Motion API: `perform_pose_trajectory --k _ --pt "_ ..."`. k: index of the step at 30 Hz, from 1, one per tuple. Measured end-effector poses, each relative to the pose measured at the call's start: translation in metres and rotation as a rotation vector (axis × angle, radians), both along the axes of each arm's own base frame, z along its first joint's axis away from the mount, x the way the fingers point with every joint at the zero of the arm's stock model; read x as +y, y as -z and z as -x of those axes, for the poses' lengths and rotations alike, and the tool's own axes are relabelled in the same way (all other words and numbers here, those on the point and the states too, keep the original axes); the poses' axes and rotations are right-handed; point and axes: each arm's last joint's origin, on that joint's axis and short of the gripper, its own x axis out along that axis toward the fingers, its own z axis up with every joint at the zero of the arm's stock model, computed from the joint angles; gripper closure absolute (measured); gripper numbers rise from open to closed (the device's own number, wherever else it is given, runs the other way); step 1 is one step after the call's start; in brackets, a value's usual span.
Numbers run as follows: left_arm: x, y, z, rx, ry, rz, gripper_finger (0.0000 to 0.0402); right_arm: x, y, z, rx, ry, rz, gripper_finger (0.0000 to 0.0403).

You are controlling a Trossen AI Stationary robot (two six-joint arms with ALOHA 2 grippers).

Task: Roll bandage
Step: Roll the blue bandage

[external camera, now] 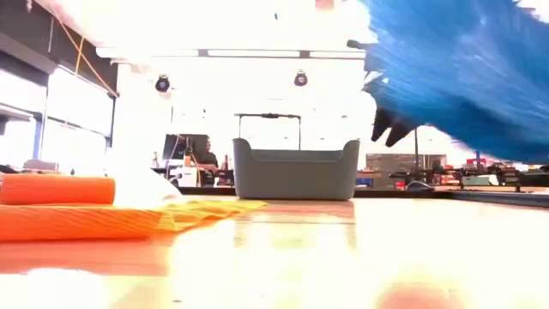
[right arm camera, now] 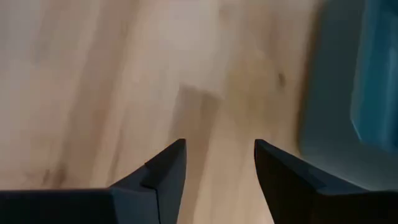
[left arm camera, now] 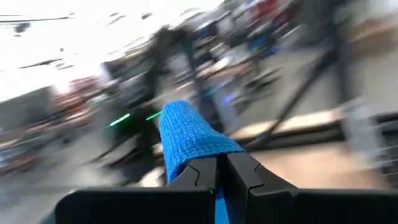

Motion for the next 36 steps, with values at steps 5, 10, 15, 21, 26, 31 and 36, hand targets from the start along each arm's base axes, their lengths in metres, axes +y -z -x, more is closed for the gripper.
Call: perform_pose_trajectory --k 5,10,15,21,26,31,36 --pt "0.058 -0.005 -0.019 0.039 -0.245 -0.053 0.0401 0.009 0.000 0.034 -0.073 0.062 -0.034 0.0222" --pt "0.118 0.004 -0.034 0.040 -0.260 -0.042 0.0401 0.024 0.003 0.048 -0.100 0.066 -0.110 0.0222" --pt "0.147 0.019 -0.036 0.045 -0.286 -0.009 0.0401 0.042 0.012 0.042 -0.058 -0.090 -0.103 0.0222" --pt "0.146 0.024 -0.040 0.015 -0.148 0.074 0.0401 0.060 0.025 0.030 -0.020 -0.244 -0.215 0.0222" --pt "0.138 0.028 -0.035 0.030 -0.181 0.077 0.0402 0.074 0.039 0.012 -0.058 -0.371 -0.204 0.0222" --pt "0.131 0.032 -0.029 0.056 -0.273 0.063 0.0401 0.074 0.057 -0.023 -0.209 -0.503 -0.095 0.0222" --pt "0.128 0.038 -0.025 0.097 -0.344 0.031 0.0401 0.061 0.062 -0.065 -0.261 -0.537 -0.041 0.0222"
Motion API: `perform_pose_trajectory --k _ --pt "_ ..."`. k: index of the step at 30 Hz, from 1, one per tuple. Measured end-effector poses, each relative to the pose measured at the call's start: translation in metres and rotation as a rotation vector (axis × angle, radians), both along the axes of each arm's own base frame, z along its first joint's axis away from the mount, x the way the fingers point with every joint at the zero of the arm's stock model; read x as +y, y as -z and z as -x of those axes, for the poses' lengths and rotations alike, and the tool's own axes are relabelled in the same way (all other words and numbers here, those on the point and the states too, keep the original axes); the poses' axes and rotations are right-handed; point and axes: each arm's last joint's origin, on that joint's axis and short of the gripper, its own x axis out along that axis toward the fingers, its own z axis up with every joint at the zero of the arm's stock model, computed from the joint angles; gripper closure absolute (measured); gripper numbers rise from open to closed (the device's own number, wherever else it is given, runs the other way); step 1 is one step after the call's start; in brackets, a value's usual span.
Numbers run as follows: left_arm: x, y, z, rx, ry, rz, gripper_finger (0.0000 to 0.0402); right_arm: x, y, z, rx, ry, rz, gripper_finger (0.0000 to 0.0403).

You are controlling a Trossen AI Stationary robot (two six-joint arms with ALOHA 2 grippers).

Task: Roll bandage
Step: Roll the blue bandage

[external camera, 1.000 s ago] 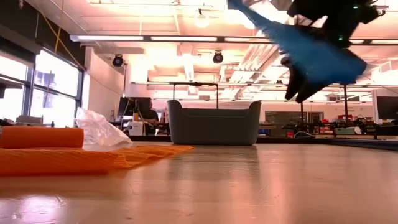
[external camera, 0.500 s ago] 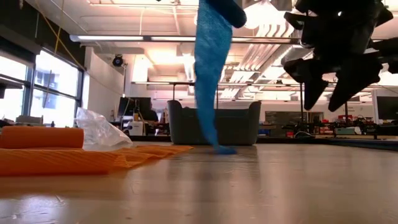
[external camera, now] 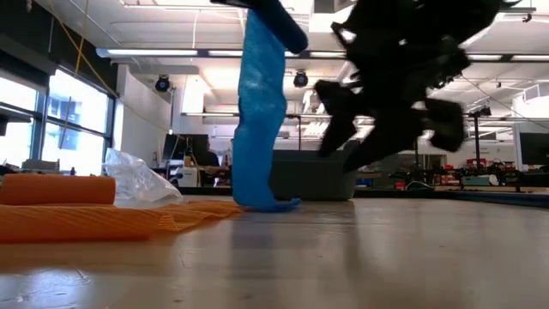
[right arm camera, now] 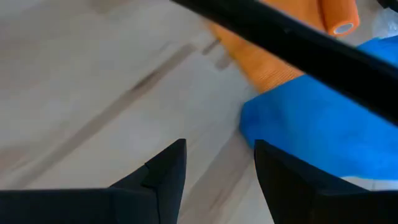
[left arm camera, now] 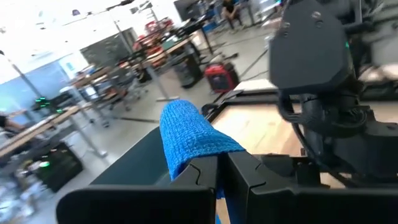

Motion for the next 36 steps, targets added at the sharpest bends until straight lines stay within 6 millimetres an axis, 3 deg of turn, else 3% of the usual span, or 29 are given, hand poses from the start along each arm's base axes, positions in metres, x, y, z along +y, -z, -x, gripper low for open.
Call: perform_pose_trajectory --k 10,15,21,24,29,36 --pt "0.001 0.016 0.007 0.039 -0.060 0.034 0.0401 -0.026 0.037 -0.069 0.128 0.018 0.001 0.0224" --pt "-0.002 0.021 0.011 0.037 -0.065 0.056 0.0401 -0.040 0.044 -0.086 0.178 0.046 -0.026 0.0273" --pt "-0.009 0.024 0.025 0.055 -0.105 0.022 0.0401 -0.051 0.044 -0.080 0.240 0.042 -0.076 0.0391" --pt "-0.009 0.026 0.040 0.030 -0.156 0.005 0.0401 -0.048 0.041 -0.073 0.311 0.078 -0.083 0.0391" --pt "-0.002 0.029 0.065 -0.020 -0.175 0.074 0.0400 -0.025 0.030 -0.053 0.446 0.064 -0.057 0.0399" --pt "0.006 0.035 0.084 -0.062 -0.204 0.159 0.0400 0.006 -0.003 -0.013 0.425 0.011 -0.087 0.0402"
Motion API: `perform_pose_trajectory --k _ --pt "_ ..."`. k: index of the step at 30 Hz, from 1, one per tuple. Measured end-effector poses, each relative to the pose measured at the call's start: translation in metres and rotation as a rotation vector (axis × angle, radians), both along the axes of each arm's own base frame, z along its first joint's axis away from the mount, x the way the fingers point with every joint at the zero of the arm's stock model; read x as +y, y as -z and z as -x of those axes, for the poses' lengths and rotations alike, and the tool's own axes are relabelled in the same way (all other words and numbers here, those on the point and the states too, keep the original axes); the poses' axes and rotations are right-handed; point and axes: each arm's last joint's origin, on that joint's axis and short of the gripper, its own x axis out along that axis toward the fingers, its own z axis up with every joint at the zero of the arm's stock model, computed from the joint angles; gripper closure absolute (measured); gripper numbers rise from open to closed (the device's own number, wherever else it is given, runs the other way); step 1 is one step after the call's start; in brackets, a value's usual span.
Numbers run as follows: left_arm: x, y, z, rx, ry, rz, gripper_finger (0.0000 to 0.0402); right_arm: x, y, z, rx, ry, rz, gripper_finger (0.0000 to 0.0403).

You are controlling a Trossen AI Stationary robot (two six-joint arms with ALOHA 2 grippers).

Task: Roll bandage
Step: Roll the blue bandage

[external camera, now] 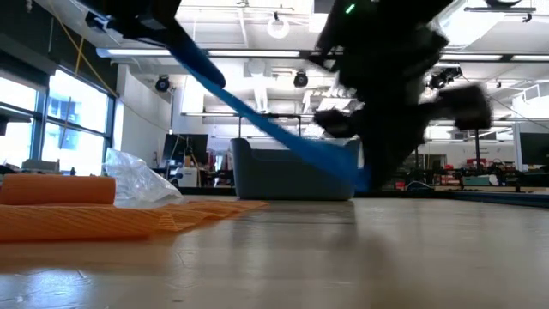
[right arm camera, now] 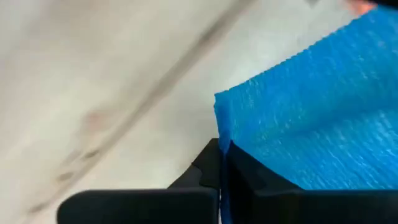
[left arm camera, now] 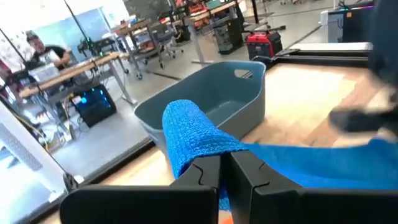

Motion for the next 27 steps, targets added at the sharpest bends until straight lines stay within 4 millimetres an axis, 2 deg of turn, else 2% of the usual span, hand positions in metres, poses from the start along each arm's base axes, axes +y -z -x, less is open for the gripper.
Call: perform_pose_trajectory --k 5,9,14,20,27 --pt "0.002 0.002 0.003 -0.028 -0.016 0.032 0.0400 0.007 -0.023 0.032 -0.034 0.070 0.053 0.0402" --pt "0.002 0.003 0.002 -0.048 -0.022 0.065 0.0400 0.013 -0.050 0.046 -0.149 0.155 0.112 0.0402" --pt "-0.002 0.012 -0.002 -0.017 -0.018 0.112 0.0400 0.022 -0.085 0.063 -0.303 0.154 0.069 0.0402" --pt "-0.007 0.036 -0.009 0.066 -0.029 0.177 0.0400 0.022 -0.125 0.083 -0.513 0.233 0.060 0.0403" --pt "-0.013 0.073 -0.019 0.089 -0.054 0.163 0.0400 0.021 -0.151 0.111 -0.614 0.304 0.027 0.0403"
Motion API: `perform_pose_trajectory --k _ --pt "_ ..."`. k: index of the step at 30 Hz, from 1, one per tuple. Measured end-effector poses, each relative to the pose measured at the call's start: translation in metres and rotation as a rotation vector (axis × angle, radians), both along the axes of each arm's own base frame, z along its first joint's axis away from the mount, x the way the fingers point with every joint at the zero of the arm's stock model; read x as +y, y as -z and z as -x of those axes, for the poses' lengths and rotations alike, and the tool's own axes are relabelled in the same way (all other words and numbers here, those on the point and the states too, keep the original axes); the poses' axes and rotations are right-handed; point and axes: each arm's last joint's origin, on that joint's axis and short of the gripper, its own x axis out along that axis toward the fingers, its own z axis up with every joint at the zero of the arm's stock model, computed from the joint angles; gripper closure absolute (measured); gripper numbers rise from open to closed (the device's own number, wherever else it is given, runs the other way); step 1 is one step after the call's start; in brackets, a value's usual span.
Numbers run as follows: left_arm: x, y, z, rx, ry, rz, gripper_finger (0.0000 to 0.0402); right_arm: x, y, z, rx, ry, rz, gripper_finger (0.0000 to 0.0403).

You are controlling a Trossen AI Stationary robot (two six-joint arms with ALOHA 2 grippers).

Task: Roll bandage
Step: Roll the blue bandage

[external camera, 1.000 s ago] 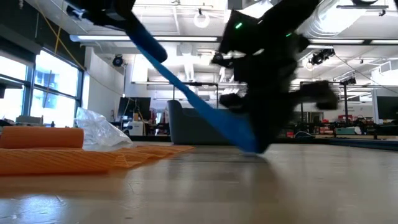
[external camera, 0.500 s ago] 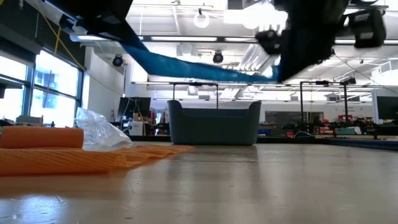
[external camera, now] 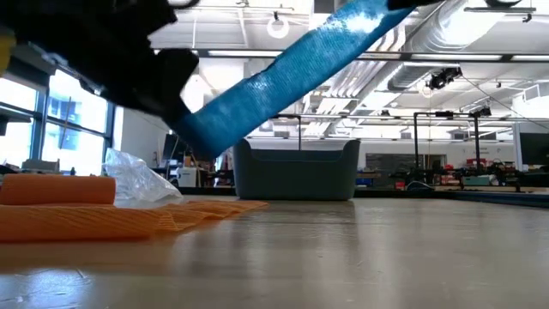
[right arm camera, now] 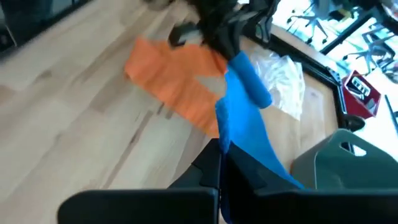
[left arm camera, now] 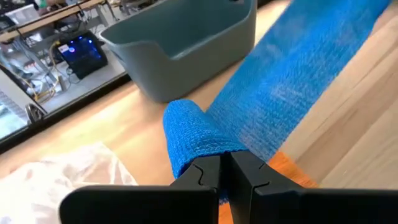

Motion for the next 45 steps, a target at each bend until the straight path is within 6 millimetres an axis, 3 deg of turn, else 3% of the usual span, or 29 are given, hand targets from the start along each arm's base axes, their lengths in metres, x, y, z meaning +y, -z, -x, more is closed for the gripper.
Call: perform_pose_trajectory --k 6,13,22,27,30,40,45 --pt "0.000 0.021 0.000 -0.023 -0.052 0.023 0.0400 0.009 -0.002 0.025 0.074 -0.007 -0.078 0.0403" --pt "0.002 0.019 0.011 -0.047 -0.090 0.013 0.0401 0.025 0.005 0.035 0.167 -0.018 -0.148 0.0403" --pt "0.006 0.009 0.007 -0.154 -0.092 0.003 0.0401 0.035 0.018 0.026 0.253 -0.002 -0.188 0.0403" --pt "0.004 0.013 -0.009 -0.169 -0.082 0.075 0.0401 0.042 0.027 0.020 0.299 -0.033 -0.183 0.0403" --pt "0.005 0.015 -0.022 -0.093 -0.047 0.119 0.0401 0.044 0.028 0.013 0.273 -0.088 -0.147 0.0403" --pt "0.037 0.021 -0.037 0.122 -0.055 0.155 0.0401 0.044 0.029 0.011 0.289 -0.169 -0.150 0.0403" --pt "0.052 0.033 -0.035 0.098 -0.095 0.182 0.0401 0.050 0.029 0.015 0.308 -0.165 -0.177 0.0403"
